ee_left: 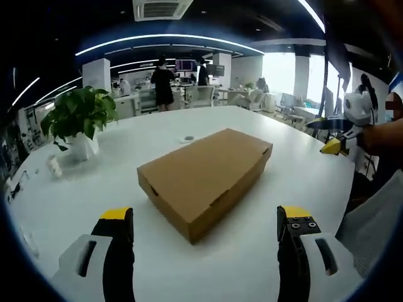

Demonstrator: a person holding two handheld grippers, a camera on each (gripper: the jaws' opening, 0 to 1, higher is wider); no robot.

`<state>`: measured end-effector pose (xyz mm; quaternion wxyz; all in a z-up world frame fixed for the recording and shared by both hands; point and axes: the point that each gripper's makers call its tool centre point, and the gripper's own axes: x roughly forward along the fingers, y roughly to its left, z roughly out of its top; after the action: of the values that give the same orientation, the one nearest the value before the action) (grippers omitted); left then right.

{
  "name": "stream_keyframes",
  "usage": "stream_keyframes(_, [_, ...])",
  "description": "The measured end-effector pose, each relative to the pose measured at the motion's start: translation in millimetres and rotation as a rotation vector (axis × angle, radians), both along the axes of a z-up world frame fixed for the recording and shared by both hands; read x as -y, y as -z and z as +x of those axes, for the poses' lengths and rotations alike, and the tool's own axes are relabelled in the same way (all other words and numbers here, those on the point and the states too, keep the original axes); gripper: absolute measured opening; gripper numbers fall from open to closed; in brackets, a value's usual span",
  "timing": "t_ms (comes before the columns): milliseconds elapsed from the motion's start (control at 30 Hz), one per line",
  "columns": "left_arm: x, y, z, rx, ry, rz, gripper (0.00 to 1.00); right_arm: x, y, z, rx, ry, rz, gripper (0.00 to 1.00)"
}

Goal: Operate the shoe box by opening the lid, removing the specified soft item, and placing it in the target area until the item is outside and the box remains undamaged.

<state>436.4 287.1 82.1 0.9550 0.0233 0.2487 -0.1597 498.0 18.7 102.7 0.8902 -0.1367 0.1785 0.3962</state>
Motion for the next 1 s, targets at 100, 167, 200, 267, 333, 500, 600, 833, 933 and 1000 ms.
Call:
stream_keyframes(100, [1.4, 3.4, 3.9, -0.004, -0.003, -0.008, 0.98, -6.8, 3.0, 5.5, -0.003, -0.023, -0.006, 0.72])
stream_keyframes(167, [1.9, 6.2, 6.0, -0.008, -0.004, -0.008, 0.97, -9.5, 6.0, 8.6, -0.007, -0.037, -0.012, 0.70])
stream_keyframes(200, [2.2, 8.1, 7.7, -0.009, -0.005, -0.008, 0.97, -11.9, 7.2, 11.2, -0.005, -0.049, -0.010, 0.70])
stream_keyframes(267, [1.8, 11.4, 10.1, -0.017, -0.010, -0.007, 0.96, -16.0, 9.9, 15.2, -0.012, -0.064, -0.008, 0.69])
stream_keyframes(333, [0.6, 12.2, 12.7, -0.015, -0.022, -0.014, 0.94, -19.5, 12.7, 20.0, -0.022, -0.073, -0.002, 0.69])
stream_keyframes(500, [-4.3, 13.3, 22.0, -0.010, -0.072, -0.032, 0.92, -27.1, 20.2, 30.5, -0.029, -0.098, -0.013, 0.66])
stream_keyframes(600, [-3.9, 16.5, 24.5, -0.018, -0.077, -0.036, 0.92, -31.6, 24.2, 36.2, -0.029, -0.117, -0.025, 0.63])
stream_keyframes(833, [-2.6, 20.7, 31.6, -0.026, -0.082, -0.029, 0.91, -41.4, 34.2, 48.3, -0.047, -0.150, -0.047, 0.63])
stream_keyframes(933, [-2.3, 22.7, 35.6, -0.030, -0.079, -0.022, 0.90, -45.9, 39.3, 53.1, -0.061, -0.159, -0.049, 0.62])
stream_keyframes(1000, [-2.6, 24.7, 38.4, -0.035, -0.080, -0.021, 0.89, -49.2, 41.9, 55.9, -0.072, -0.161, -0.044, 0.62])
